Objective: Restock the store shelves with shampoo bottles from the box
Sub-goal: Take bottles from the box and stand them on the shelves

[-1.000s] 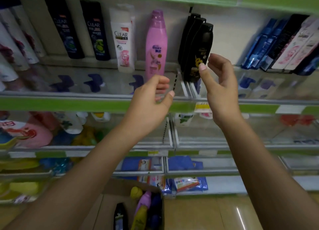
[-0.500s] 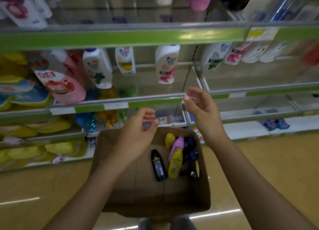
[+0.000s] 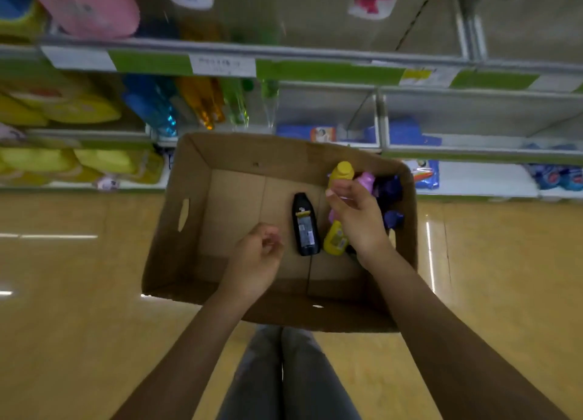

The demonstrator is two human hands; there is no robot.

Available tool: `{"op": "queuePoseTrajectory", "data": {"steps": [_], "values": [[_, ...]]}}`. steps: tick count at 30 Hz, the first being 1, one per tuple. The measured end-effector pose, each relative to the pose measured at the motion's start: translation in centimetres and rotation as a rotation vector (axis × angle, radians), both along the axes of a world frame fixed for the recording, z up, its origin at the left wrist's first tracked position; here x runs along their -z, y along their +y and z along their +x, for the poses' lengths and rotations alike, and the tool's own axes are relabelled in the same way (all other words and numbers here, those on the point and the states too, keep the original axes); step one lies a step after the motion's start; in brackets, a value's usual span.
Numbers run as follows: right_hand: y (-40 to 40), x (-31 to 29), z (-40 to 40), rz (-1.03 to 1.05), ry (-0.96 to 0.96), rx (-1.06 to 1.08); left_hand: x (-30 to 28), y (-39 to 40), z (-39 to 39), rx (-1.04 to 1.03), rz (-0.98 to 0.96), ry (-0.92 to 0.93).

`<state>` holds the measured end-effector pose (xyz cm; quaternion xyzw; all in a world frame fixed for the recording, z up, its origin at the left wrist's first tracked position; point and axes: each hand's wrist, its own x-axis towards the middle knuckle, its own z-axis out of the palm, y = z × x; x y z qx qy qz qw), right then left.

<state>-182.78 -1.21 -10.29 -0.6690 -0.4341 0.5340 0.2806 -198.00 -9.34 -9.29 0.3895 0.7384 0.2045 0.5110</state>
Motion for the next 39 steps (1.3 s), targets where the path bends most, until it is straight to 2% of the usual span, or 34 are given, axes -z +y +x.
{"op": "queuePoseTrajectory", "data": {"steps": [7,14,21,34,39], "values": [[0.7,10.3,-0.3,-0.144,-0.103,-0.071,7.3,0.5,-0.2,-0.065,-0.136,-0.027],[1.5,17.8,-1.7,-0.140,-0.250,-0.130,13.4,1.6,-0.2,-0.123,-0.188,-0.058],[3.2,20.9,-2.7,-0.141,-0.390,-0.247,16.2,3.0,-0.7,-0.125,-0.209,-0.056],[4.3,23.1,-3.7,-0.202,-0.496,-0.264,18.1,3.7,-2.1,-0.072,-0.281,-0.047],[5.1,22.6,-3.6,-0.357,-0.408,-0.268,18.6,3.4,-2.3,-0.065,-0.309,-0.060]]}}
